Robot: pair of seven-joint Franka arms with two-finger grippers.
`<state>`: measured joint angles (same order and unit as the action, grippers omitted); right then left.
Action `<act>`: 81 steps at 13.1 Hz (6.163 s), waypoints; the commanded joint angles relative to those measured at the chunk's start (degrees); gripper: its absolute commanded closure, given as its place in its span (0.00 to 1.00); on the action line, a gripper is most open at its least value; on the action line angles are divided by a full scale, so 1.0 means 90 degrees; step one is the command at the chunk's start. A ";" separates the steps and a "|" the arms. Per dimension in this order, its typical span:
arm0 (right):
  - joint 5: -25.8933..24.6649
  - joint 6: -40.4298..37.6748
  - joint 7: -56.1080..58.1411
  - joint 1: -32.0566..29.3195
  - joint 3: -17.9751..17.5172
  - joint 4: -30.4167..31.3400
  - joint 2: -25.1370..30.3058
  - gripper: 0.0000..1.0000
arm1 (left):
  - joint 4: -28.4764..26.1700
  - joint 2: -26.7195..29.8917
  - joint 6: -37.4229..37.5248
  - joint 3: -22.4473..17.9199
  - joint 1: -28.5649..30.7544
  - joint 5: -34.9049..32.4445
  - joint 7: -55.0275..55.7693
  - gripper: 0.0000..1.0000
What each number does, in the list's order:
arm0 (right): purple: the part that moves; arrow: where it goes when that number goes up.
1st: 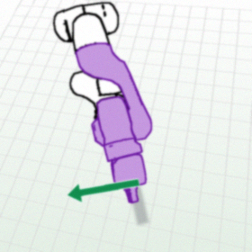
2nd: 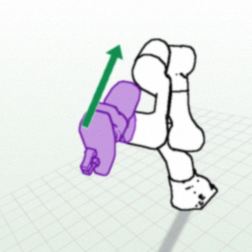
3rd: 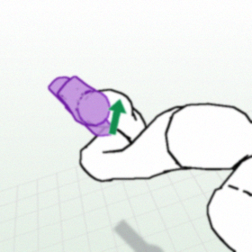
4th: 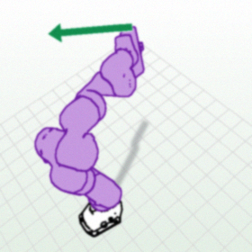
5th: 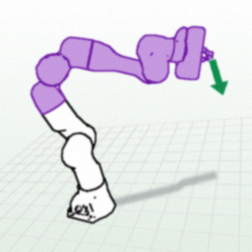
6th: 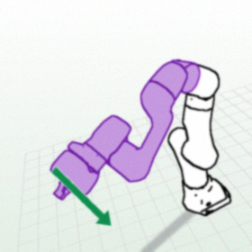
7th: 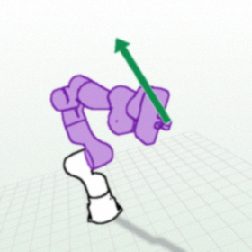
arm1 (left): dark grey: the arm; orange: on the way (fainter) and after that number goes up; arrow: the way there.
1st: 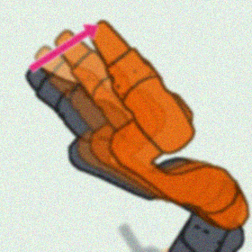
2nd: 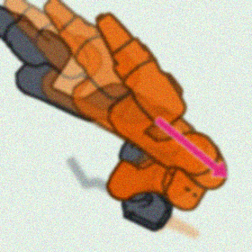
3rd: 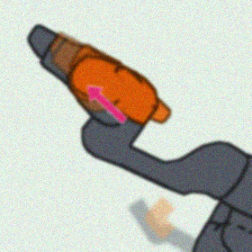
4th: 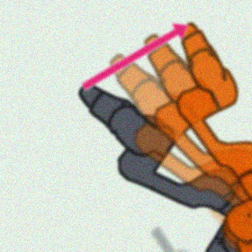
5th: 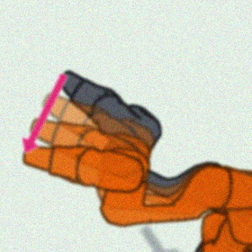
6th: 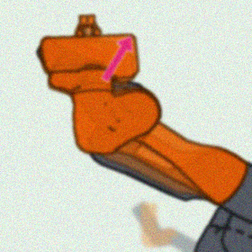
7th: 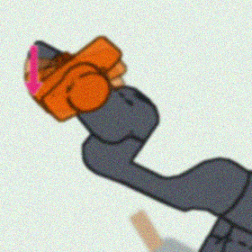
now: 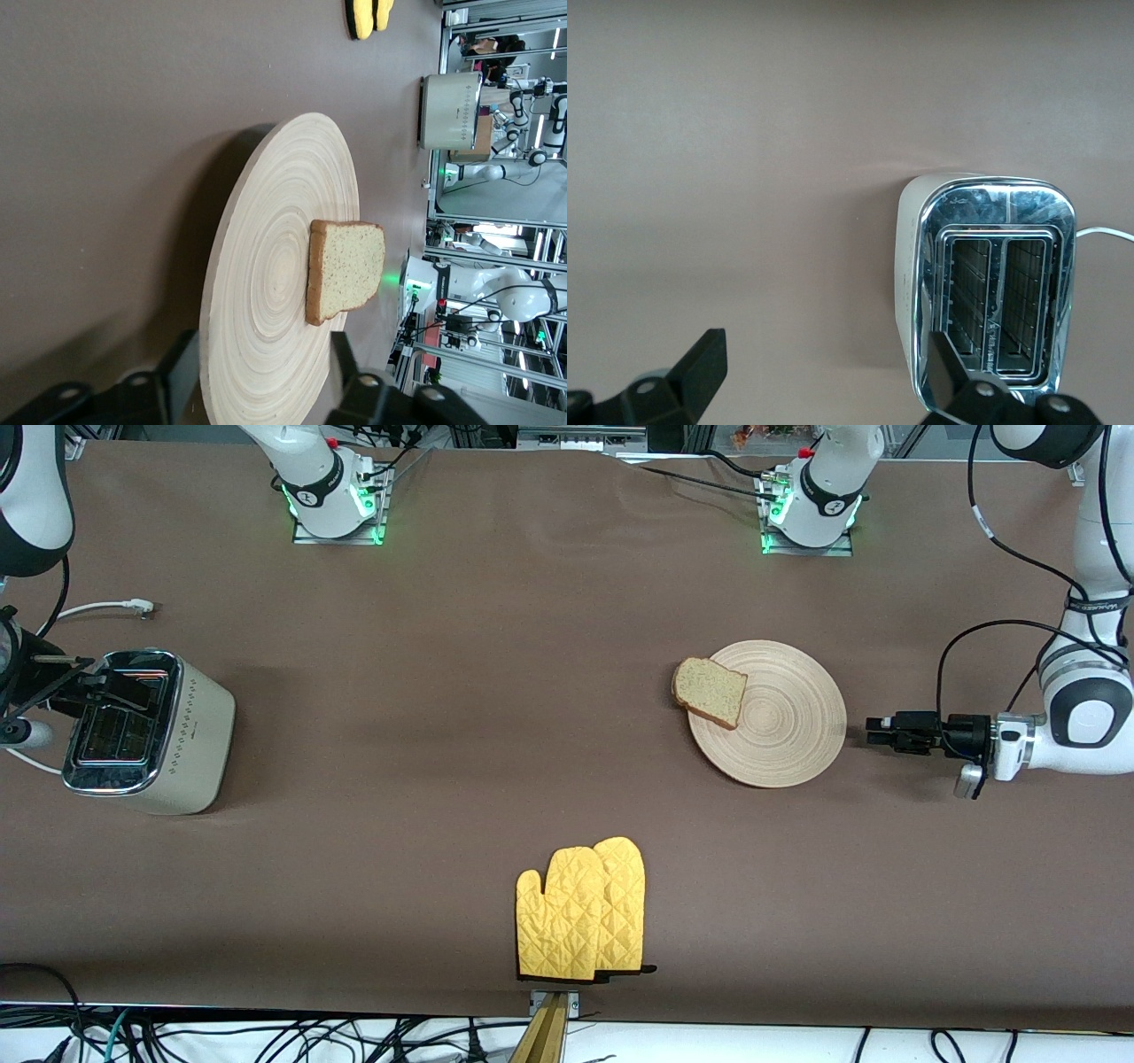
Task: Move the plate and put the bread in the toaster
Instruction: 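Move the left gripper down to the rim of the wooden plate, then slide the plate with the left gripper while the right gripper leaves the toaster, then reach the right gripper to the bread while the left gripper releases the plate, then grasp the bread with the right gripper while the left gripper returns to rest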
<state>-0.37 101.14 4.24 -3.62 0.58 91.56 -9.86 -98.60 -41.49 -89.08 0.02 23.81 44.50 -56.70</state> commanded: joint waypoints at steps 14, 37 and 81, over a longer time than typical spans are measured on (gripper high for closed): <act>-0.0047 -0.0036 -0.0032 -0.0066 -0.0045 -0.0135 -0.0057 0.00 | -0.0275 -0.0692 -0.0326 0.0027 -0.0233 0.0398 -0.0946 0.81; -0.0027 -0.0105 -0.0100 0.0177 -0.0094 0.0051 -0.0447 0.00 | -0.1310 -0.0361 -0.5108 0.3299 -0.1402 0.3852 0.0304 1.00; 0.7258 0.2630 0.0740 0.2629 -0.0123 0.0832 -0.3387 0.00 | 0.1980 0.0850 0.0748 0.3309 -0.0106 -0.5607 0.6162 0.00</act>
<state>63.58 124.49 9.75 19.30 -0.74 100.26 -39.63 -81.65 -34.37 -82.66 29.93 22.93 -3.72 -2.47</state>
